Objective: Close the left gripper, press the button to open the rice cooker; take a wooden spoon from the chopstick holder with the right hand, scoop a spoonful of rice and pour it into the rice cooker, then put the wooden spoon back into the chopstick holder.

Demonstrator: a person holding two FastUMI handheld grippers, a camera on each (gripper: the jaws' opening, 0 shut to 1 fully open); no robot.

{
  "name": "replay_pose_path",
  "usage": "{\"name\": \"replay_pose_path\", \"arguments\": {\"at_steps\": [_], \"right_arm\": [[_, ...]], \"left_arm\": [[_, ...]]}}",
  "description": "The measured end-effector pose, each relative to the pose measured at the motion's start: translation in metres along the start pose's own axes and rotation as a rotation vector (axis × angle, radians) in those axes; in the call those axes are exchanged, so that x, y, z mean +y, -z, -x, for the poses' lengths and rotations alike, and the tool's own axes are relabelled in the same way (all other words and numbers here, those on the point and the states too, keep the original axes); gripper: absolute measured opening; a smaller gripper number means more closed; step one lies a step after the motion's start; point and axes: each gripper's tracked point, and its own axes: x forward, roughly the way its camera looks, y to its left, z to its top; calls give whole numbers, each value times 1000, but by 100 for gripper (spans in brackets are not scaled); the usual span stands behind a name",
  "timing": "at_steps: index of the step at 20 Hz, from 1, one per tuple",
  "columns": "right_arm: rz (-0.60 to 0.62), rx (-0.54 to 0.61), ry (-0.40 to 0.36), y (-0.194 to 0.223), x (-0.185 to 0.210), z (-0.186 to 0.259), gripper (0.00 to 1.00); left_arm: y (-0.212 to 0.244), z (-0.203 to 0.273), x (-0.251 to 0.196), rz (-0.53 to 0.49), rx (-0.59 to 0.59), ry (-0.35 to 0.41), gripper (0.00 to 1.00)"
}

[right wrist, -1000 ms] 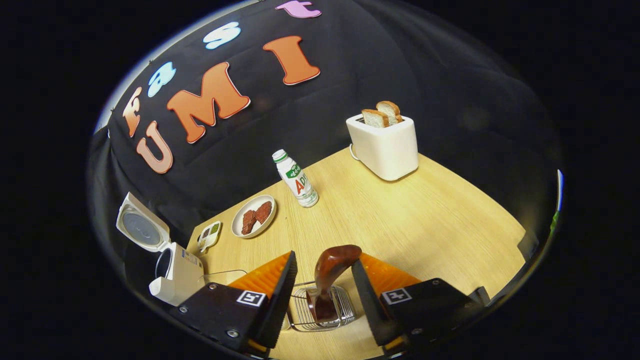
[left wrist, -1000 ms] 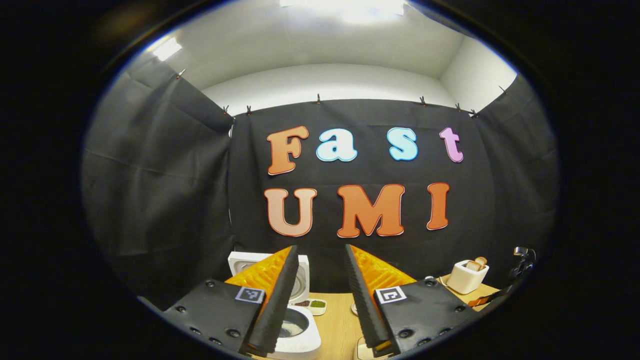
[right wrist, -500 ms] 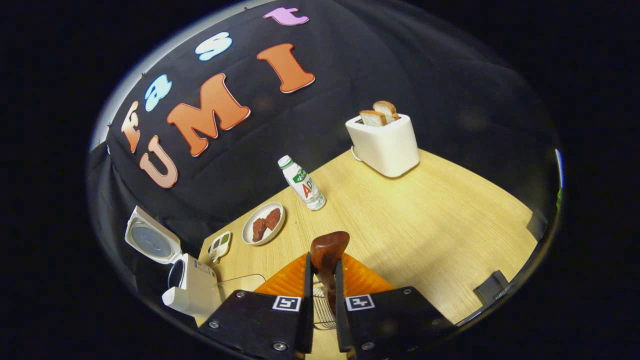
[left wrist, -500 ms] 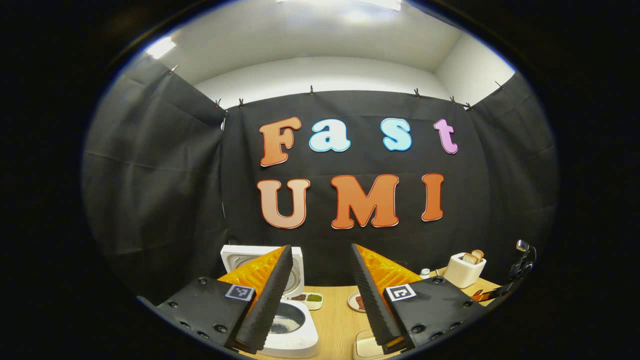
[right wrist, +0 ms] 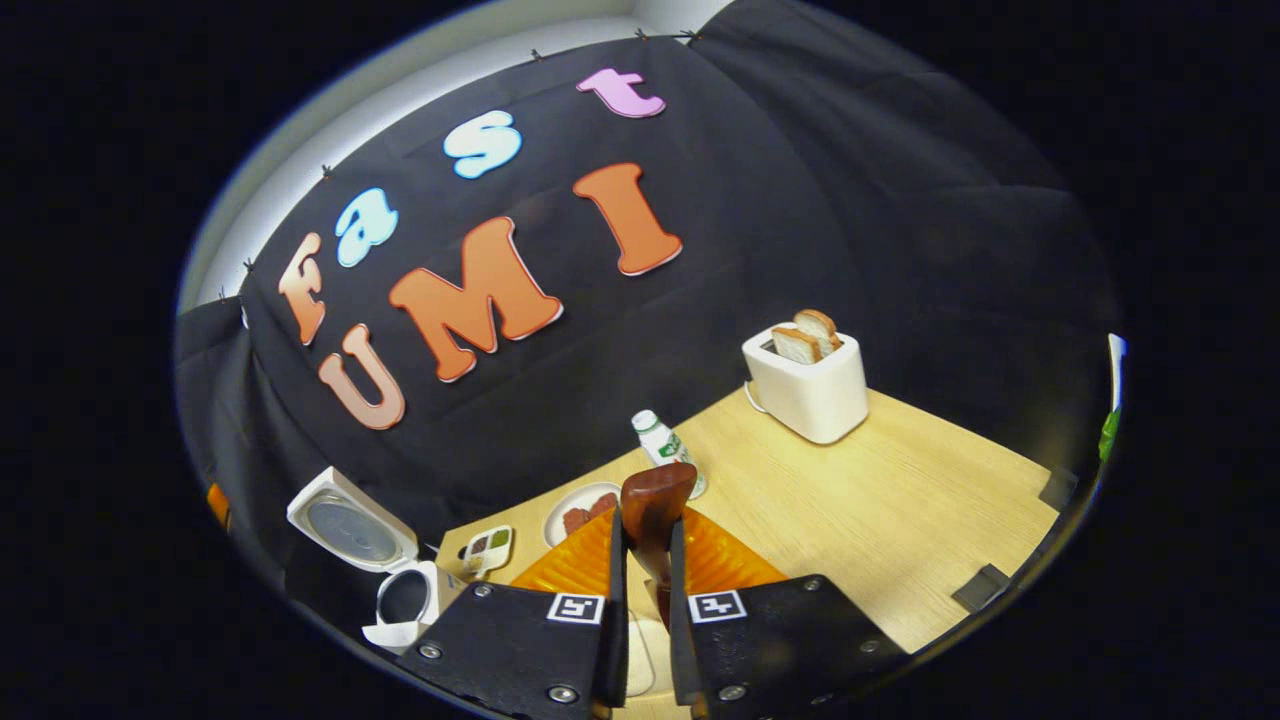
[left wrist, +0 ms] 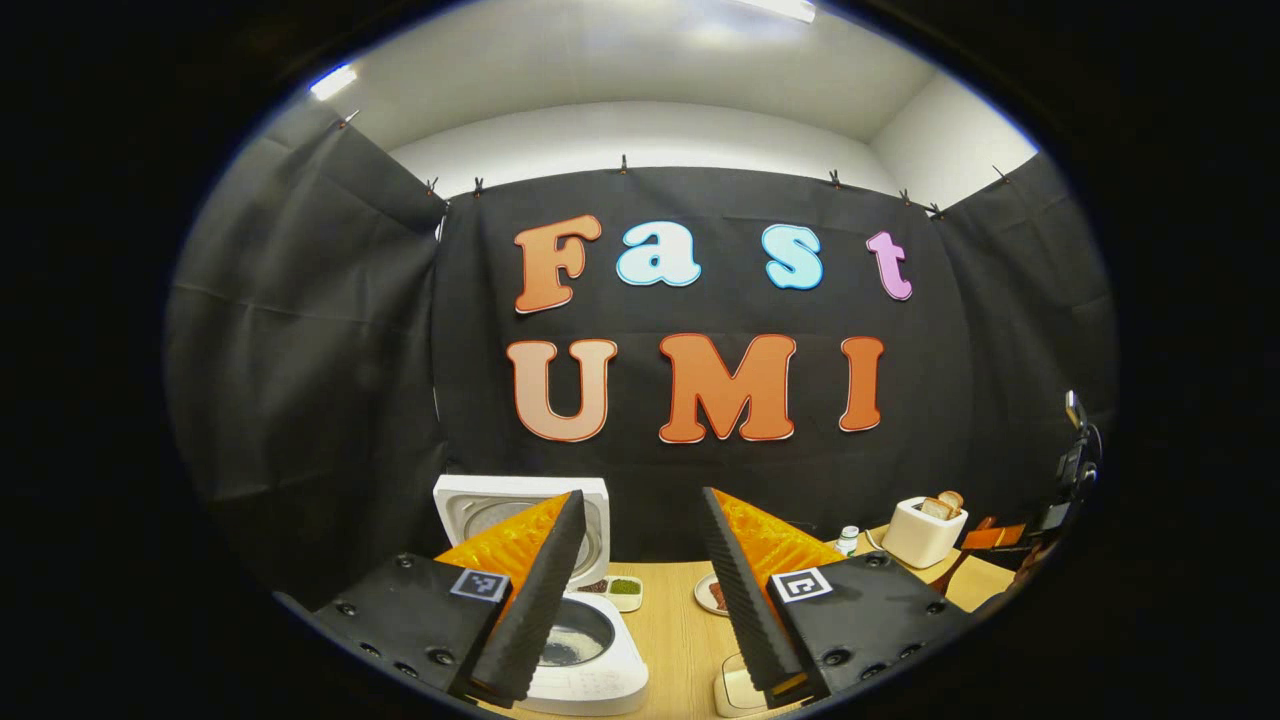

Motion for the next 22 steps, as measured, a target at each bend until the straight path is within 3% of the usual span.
{"name": "replay_pose_path", "arguments": {"at_steps": [4, 10, 17, 19, 22], "right_arm": [[62, 20, -97, 23, 55, 0, 16], [264, 131, -64, 114, 72, -23, 17], [574, 128, -19, 175, 77, -44, 17], [595, 113, -21, 184, 85, -46, 17], [484, 180, -56, 213, 104, -41, 17]], "left_arm": [[11, -1, 23, 18, 16, -2, 80], [25, -2, 56, 17, 42, -10, 80], [33, 2, 86, 10, 54, -41, 80], [37, 5, 93, 5, 59, -51, 80], [41, 8, 101, 2, 72, -62, 80]]}}
